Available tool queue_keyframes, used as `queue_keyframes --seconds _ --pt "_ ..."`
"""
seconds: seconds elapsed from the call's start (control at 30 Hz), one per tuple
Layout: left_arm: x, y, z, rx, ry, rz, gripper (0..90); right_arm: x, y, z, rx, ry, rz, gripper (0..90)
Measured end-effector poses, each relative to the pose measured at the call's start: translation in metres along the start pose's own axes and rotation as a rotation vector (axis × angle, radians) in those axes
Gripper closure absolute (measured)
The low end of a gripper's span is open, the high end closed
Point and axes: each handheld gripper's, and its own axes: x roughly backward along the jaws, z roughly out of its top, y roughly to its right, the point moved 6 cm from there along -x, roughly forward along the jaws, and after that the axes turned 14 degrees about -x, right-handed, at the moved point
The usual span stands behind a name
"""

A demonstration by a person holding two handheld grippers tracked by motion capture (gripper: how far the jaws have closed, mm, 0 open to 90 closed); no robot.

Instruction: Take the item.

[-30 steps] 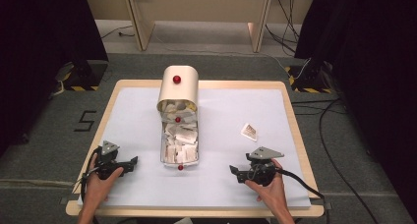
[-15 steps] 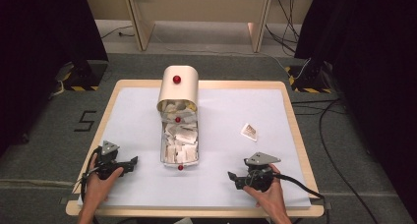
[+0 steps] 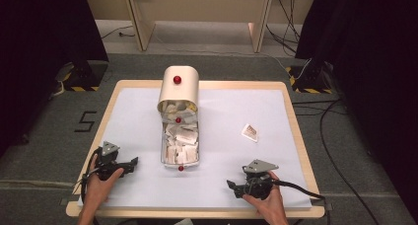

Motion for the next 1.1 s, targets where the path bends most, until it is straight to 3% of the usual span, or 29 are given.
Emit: queue_keyframes --seconds 0.43,1.1 --pt "0.000 0.000 0.000 0.000 0.000 0.000 11.3 0.000 -0.006 -0.014 0.021 -0.046 -0.001 21.3" --pt "0.000 0.000 0.000 0.000 0.000 0.000 11.3 -0.001 -0.008 -0.022 0.118 -0.022 -0.017 18.8"
